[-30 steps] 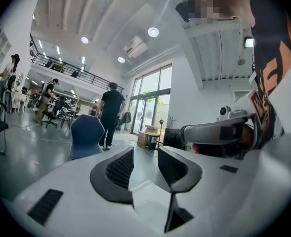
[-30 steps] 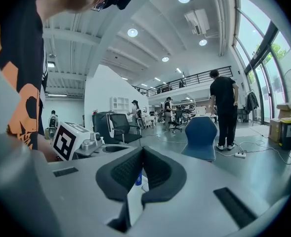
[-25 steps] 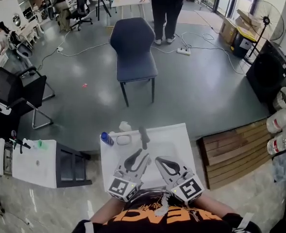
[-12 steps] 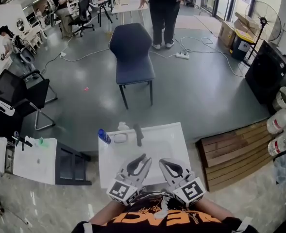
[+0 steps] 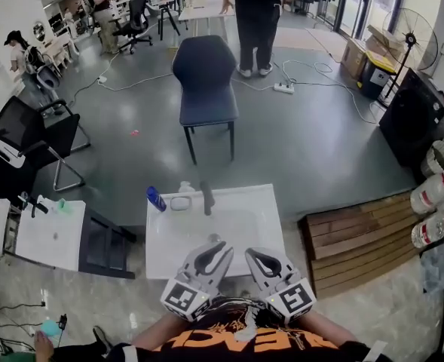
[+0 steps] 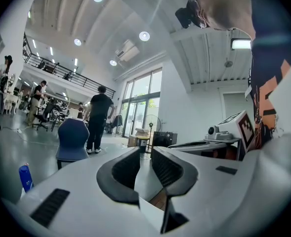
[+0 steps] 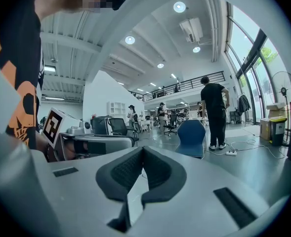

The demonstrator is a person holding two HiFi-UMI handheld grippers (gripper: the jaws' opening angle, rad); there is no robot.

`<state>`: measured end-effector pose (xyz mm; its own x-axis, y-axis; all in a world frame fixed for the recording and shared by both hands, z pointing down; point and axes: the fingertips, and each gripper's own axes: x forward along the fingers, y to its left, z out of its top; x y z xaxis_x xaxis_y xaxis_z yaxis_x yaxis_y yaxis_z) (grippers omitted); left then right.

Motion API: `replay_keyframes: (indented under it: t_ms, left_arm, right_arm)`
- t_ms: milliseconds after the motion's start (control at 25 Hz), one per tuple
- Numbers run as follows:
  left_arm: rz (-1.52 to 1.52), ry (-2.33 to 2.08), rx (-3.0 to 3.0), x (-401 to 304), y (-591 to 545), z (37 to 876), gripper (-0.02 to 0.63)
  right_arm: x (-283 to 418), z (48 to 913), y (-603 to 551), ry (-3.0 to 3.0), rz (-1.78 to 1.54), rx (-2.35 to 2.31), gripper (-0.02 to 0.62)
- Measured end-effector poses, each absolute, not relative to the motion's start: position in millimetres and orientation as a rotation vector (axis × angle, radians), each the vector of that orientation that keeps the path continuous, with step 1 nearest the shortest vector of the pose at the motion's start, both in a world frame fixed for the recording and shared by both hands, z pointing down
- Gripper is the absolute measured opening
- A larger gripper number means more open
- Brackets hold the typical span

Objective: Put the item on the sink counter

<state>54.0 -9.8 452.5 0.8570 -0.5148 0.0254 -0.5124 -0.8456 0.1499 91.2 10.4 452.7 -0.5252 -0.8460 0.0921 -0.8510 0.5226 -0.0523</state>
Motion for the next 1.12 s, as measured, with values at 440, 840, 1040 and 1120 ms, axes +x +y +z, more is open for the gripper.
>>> replay_keyframes:
  t_ms: [440,840,1040,1120]
  left_arm:
    - [-0.016,-0.778,2.903,71.0,39.5,454.7,0.083]
    - [0.018,-0.774,2.955,79.1,61.7,450.6,0.044]
    - [0.058,-0.796,2.965,80.6,62.4,450.3,0.02]
    - [0.043,-0.772,2.986,84.2,64.4,444.8,0.017]
  right_arm:
    - [110.3,465.4,50.1,-2.666,0.177,1.519,0.014]
    - [110.6,461.0,57.9,-2.688,0.173,1.515,0.014]
    - [107.9,464.0,54.8,-2.73,0.149,1.496,0.014]
    - [108.9,464.0,53.9,-2.738,0.137,1.496,0.014]
